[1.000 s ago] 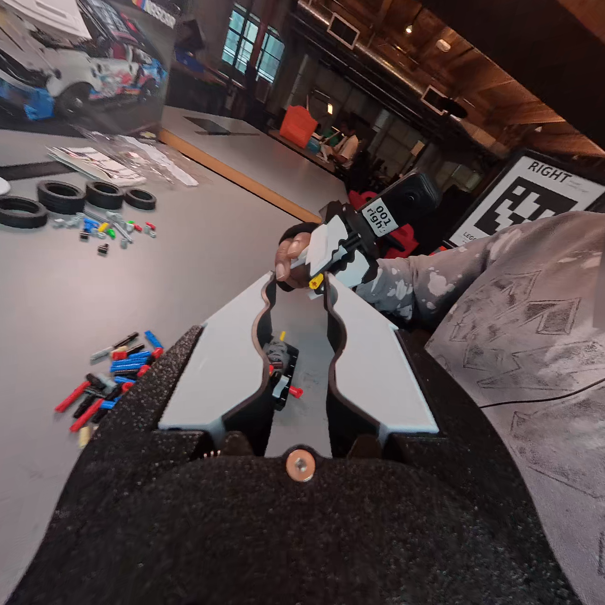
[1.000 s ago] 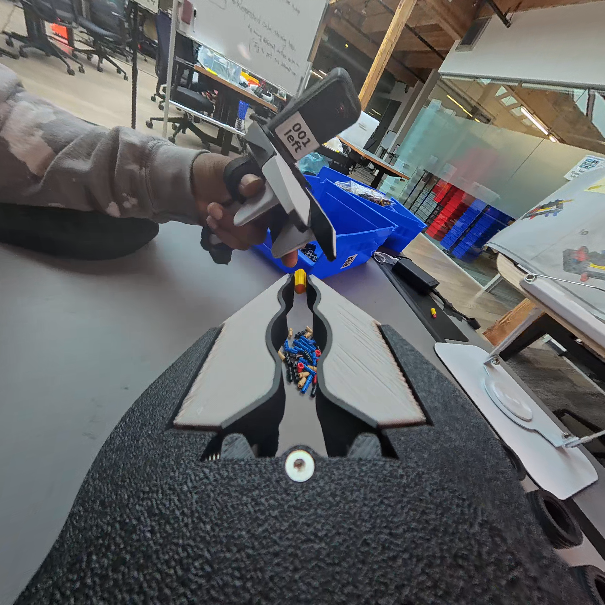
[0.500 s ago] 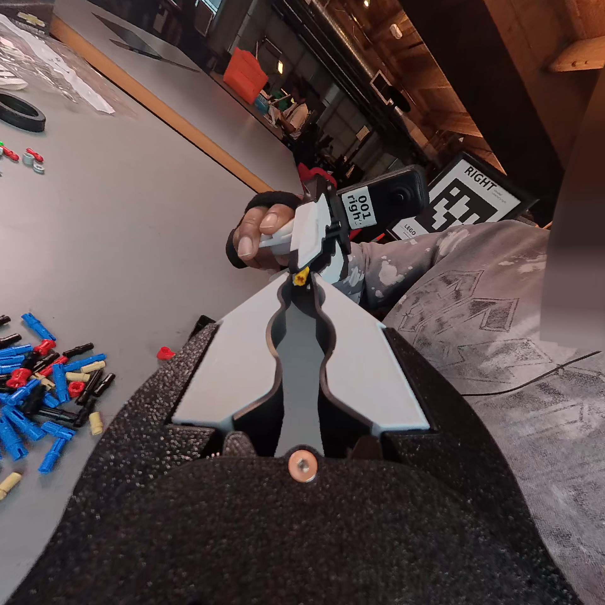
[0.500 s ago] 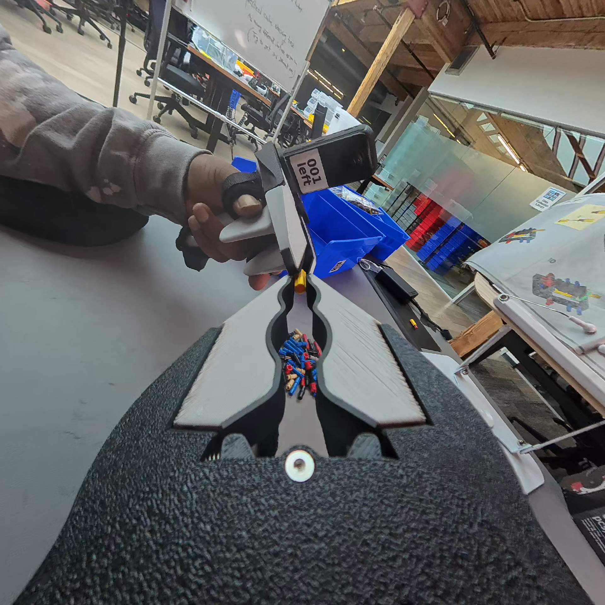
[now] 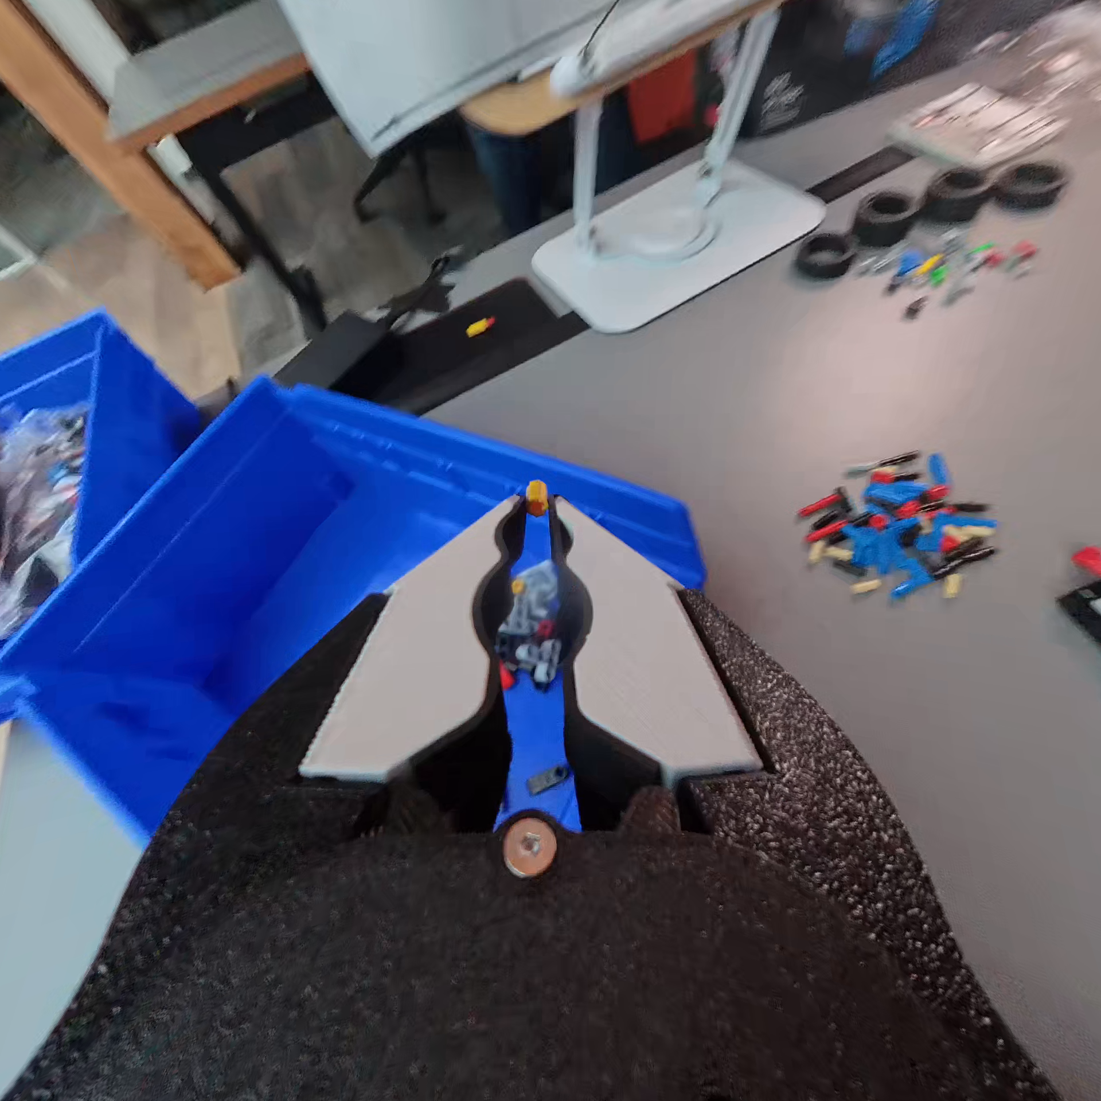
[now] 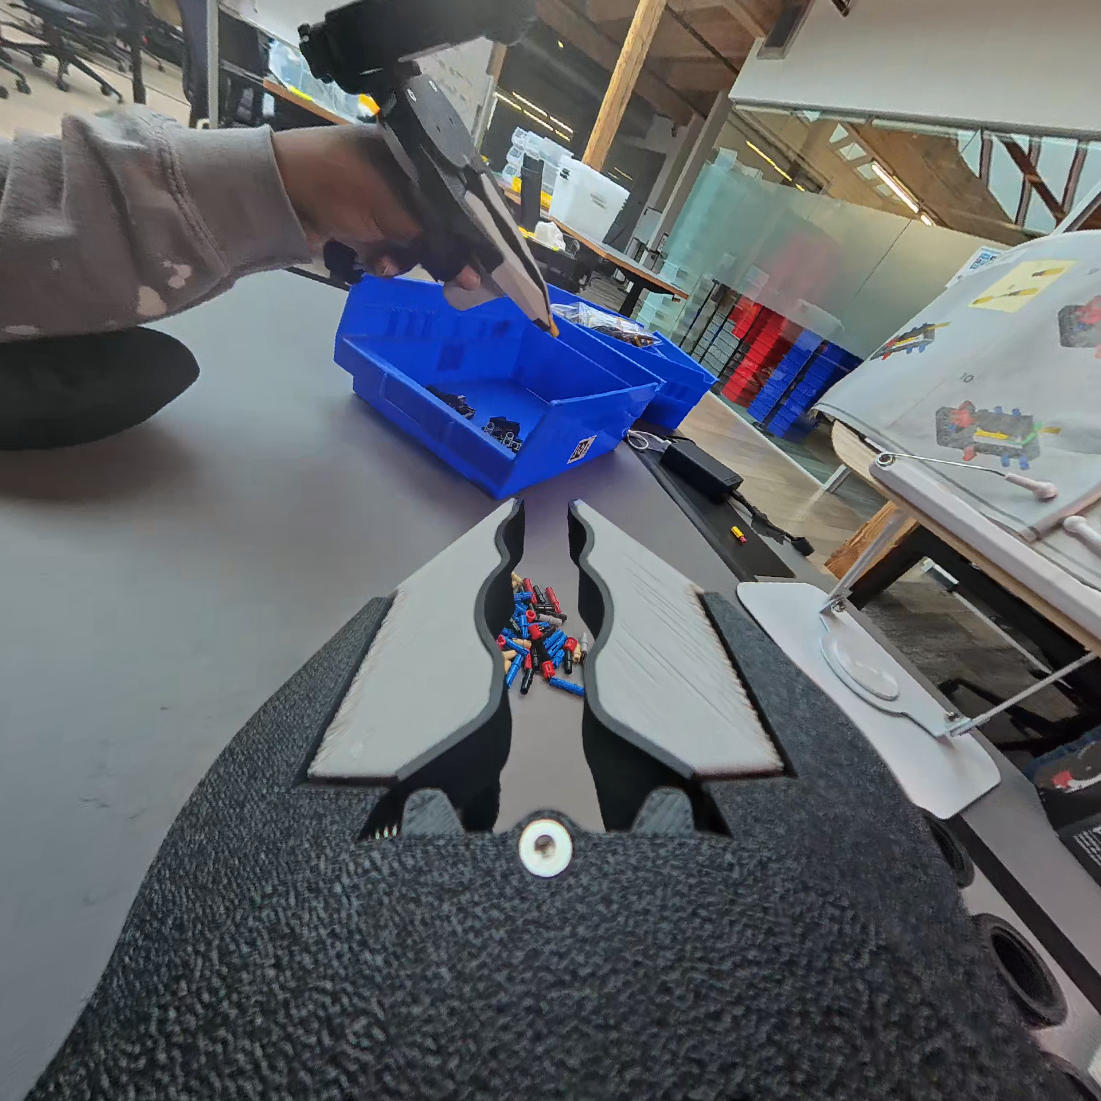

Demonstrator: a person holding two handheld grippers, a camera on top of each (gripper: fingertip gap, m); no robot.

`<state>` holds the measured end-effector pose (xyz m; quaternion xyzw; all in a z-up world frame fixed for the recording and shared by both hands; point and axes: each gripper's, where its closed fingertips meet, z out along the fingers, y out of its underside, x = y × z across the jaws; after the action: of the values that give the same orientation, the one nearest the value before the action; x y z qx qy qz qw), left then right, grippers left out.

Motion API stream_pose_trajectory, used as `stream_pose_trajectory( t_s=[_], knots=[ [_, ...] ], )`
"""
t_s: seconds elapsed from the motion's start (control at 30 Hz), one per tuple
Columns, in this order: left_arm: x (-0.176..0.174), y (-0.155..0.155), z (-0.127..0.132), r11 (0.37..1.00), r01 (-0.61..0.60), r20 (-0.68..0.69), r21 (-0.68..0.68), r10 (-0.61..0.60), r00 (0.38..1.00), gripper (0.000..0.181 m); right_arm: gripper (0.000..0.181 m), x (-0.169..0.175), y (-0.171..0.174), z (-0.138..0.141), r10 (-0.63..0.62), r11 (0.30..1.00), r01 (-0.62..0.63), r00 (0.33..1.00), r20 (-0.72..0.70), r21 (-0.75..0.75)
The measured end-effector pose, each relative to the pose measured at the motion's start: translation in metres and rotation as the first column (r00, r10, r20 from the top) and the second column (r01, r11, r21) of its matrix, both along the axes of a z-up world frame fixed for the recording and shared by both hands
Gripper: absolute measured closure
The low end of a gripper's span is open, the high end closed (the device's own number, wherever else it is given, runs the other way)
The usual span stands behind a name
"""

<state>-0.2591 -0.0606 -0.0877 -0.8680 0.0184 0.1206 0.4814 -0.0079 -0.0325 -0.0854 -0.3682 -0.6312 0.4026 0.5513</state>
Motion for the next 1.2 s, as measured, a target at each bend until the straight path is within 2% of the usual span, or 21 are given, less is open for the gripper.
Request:
stream_pose_trajectory(
  t_s=[0.07, 0.13, 0.23, 0.3, 0.37, 0.47, 0.53, 0.67, 0.77, 0.9, 1.03, 1.1, 1.2],
  knots=[
    [-0.023, -0.008, -0.023, 0.991, -0.080, -0.014, -0.105, 0.079, 0.997, 0.174, 0.167, -0.001, 0.003, -0.003, -0.003, 1.000, 0.003, 1.000, 0.017, -0.021],
    [-0.023, -0.005, -0.032, 0.990, -0.069, 0.033, -0.123, 0.074, 0.997, 0.165, 0.167, 0.000, 0.004, -0.004, -0.003, 0.999, 0.004, 1.000, 0.020, -0.033],
    [-0.021, 0.012, -0.013, 0.998, -0.031, 0.033, -0.058, 0.032, 0.999, 0.151, 0.168, 0.003, 0.008, -0.002, -0.014, 0.999, 0.015, 1.000, 0.014, -0.052],
    [-0.017, 0.033, 0.010, 0.999, 0.038, 0.054, -0.002, -0.038, 0.998, 0.141, 0.169, 0.004, 0.013, 0.001, -0.017, 0.997, 0.018, 1.000, 0.006, -0.079],
    [-0.007, 0.059, 0.026, 0.988, 0.153, 0.115, 0.006, -0.153, 0.981, 0.141, 0.170, 0.006, 0.017, 0.002, -0.022, 0.994, 0.022, 1.000, 0.007, -0.108],
    [0.008, 0.099, 0.028, 0.931, 0.363, 0.159, -0.033, -0.354, 0.922, 0.143, 0.171, 0.007, 0.021, -0.002, -0.027, 0.993, 0.028, 1.000, 0.017, -0.114],
    [-0.002, 0.124, 0.011, 0.911, 0.396, 0.121, -0.115, -0.383, 0.916, 0.145, 0.171, 0.008, 0.023, -0.005, -0.032, 0.994, 0.035, 0.999, 0.027, -0.108],
    [-0.033, 0.167, -0.032, 0.880, 0.384, -0.020, -0.279, -0.406, 0.914, 0.148, 0.171, 0.007, 0.029, -0.011, -0.041, 0.993, 0.046, 0.998, 0.043, -0.111],
    [-0.049, 0.189, -0.058, 0.824, 0.374, -0.118, -0.426, -0.461, 0.880, 0.150, 0.171, 0.007, 0.034, -0.015, -0.049, 0.991, 0.055, 0.997, 0.055, -0.121],
    [-0.060, 0.214, -0.083, 0.732, 0.330, -0.274, -0.596, -0.572, 0.774, 0.156, 0.171, 0.008, 0.039, -0.020, -0.057, 0.991, 0.065, 0.996, 0.071, -0.114],
    [-0.062, 0.238, -0.099, 0.649, 0.301, -0.436, -0.699, -0.720, 0.539, 0.161, 0.171, 0.009, 0.043, -0.022, -0.062, 0.991, 0.072, 0.995, 0.081, -0.116],
    [-0.069, 0.247, -0.107, 0.633, 0.278, -0.448, -0.722, -0.734, 0.510, 0.154, 0.171, 0.011, 0.046, -0.022, -0.074, 0.992, 0.082, 0.994, 0.083, -0.095],
    [-0.080, 0.256, -0.116, 0.623, 0.282, -0.412, -0.729, -0.729, 0.546, 0.152, 0.172, 0.014, 0.049, -0.020, -0.083, 0.993, 0.089, 0.993, 0.078, -0.082]
  ],
)
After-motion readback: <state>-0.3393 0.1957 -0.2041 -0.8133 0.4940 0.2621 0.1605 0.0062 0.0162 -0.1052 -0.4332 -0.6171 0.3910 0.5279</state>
